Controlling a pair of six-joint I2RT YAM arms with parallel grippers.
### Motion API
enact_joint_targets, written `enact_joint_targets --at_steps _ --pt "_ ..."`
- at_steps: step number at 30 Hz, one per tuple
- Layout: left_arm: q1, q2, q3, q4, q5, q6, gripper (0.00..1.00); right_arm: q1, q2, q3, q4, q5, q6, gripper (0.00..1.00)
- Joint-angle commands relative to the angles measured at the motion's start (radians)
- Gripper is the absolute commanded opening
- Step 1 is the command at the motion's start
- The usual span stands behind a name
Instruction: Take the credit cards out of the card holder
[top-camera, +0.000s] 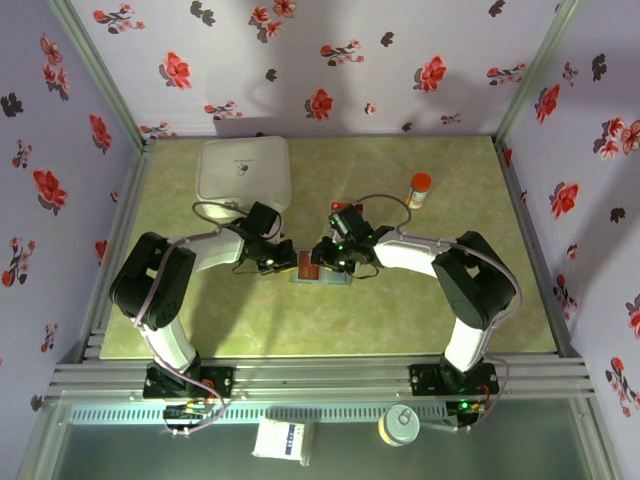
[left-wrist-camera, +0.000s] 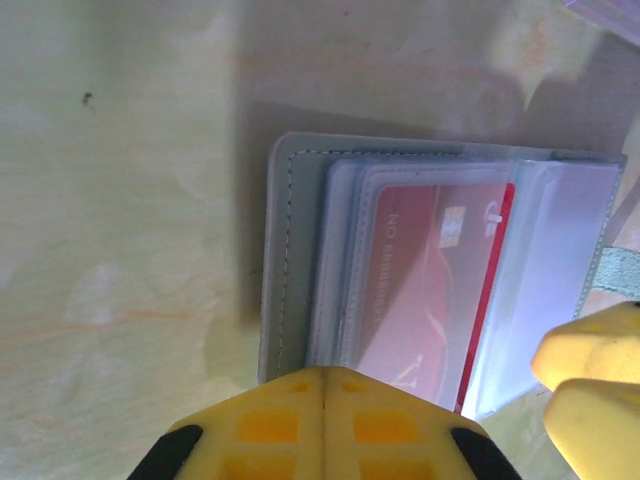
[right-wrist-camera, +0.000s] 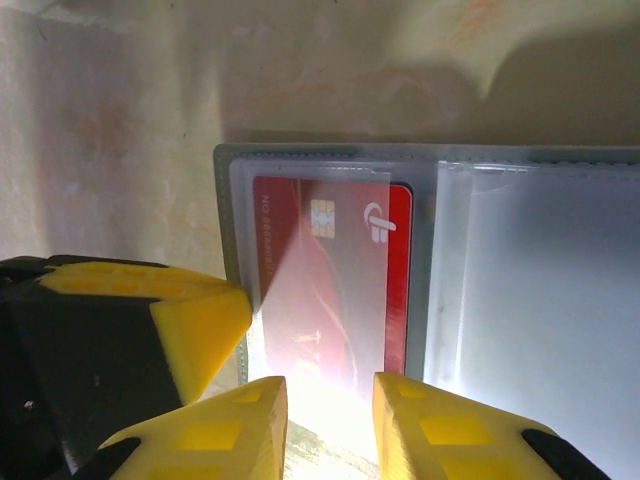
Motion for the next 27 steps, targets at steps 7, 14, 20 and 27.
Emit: enact_joint_targets --at_steps 7,14,20,27 --pt "0.006 -0.01 -0.04 0.004 0.014 -0.004 0.05 0.011 0.069 0.059 0.005 -0.023 -0.022 0.28" --pt "0.005 -0.013 -0.044 0.006 0.01 -0.005 0.05 0.01 0.09 0.085 -0.049 0.002 -0.061 0.27" --pt "0.005 -0.011 -0.04 0.002 0.01 -0.004 0.04 0.011 0.092 0.101 -0.112 0.045 -0.102 0.25" --pt "0.005 -0.013 -0.033 -0.008 0.009 0.002 0.03 0.011 0.11 0.098 -0.106 0.04 -0.107 0.24"
